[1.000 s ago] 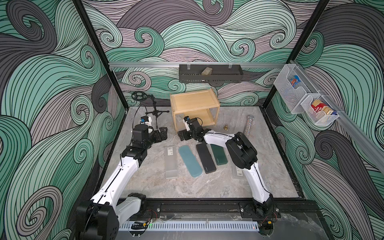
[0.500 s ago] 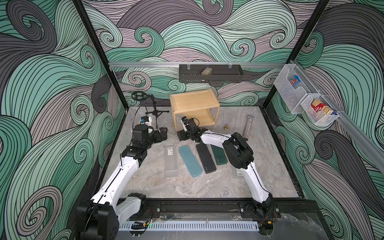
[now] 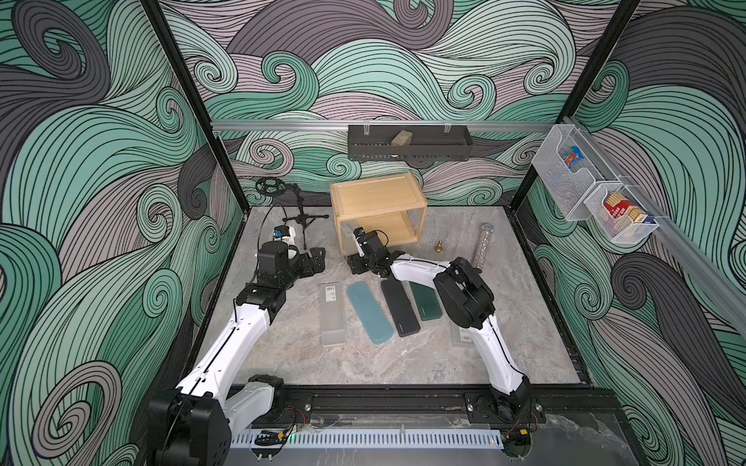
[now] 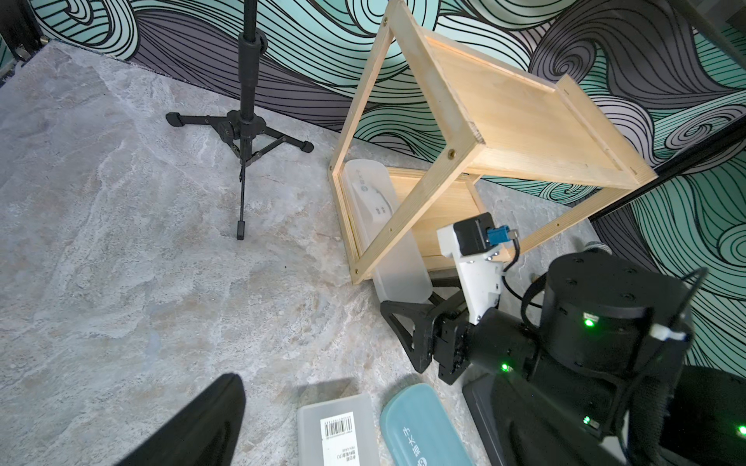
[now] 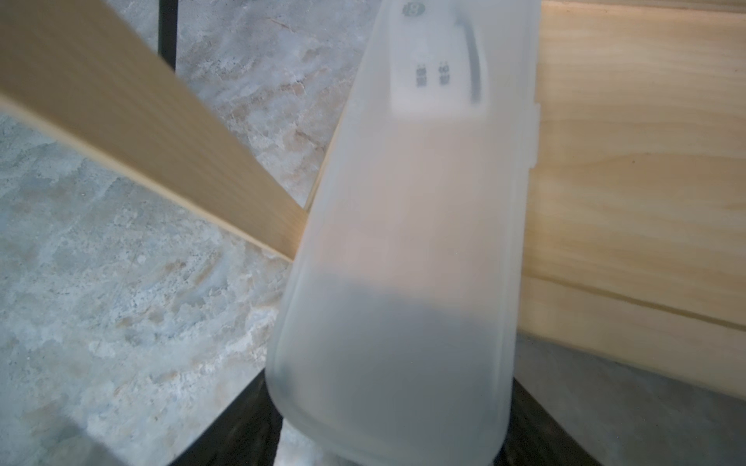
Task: Remove the pencil cases from the shelf
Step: Pick up the pencil case from the shelf.
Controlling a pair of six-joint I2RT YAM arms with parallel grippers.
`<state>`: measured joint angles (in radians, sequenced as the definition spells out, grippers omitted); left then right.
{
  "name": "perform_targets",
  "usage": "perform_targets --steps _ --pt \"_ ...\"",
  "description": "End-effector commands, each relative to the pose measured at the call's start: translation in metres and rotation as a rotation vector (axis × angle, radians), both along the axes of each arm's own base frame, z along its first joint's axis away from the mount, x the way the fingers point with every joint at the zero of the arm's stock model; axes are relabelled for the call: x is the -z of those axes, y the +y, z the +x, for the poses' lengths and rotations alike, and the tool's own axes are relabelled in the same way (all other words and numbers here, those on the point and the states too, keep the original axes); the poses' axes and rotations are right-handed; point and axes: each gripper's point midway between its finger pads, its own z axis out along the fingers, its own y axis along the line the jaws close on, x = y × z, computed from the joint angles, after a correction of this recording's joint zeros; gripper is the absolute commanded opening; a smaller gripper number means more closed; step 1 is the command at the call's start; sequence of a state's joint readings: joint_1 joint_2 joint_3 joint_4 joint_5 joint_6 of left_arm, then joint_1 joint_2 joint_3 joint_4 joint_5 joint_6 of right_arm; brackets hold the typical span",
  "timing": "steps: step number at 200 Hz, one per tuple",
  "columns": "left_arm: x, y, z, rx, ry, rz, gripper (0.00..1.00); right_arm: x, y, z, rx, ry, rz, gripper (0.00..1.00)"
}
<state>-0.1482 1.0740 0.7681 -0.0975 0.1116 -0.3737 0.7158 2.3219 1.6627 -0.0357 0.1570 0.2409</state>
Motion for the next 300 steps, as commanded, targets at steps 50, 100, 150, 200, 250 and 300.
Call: perform_targets --steps 50,100,150,200,250,300 --pt "-0.026 0.016 -0.003 -0.07 -0.056 0.054 0.99 -0.057 -0.044 -0.063 -0.052 0.017 0.018 0.71" --pt "-0.042 0.022 -0.001 -0.096 -0.102 0.054 0.99 -0.053 -0.068 -0.094 -0.062 0.047 0.004 0.88" --pt "-0.034 0.019 -0.001 -0.082 -0.08 0.035 0.99 -0.064 -0.033 -0.055 -0.022 0.044 0.069 1.0" --pt "-0.03 0.018 -0.001 -0.075 -0.072 0.044 0.99 -0.031 -0.011 -0.02 0.028 0.068 0.046 1.0" --pt "-0.031 0.02 -0.007 -0.075 -0.081 0.056 0.99 -0.003 -0.006 0.0 0.06 0.072 -0.017 1.0" --pt "-0.031 0.018 -0.006 -0.065 -0.08 0.051 0.98 0.01 -0.005 0.008 0.088 0.071 -0.051 1.0"
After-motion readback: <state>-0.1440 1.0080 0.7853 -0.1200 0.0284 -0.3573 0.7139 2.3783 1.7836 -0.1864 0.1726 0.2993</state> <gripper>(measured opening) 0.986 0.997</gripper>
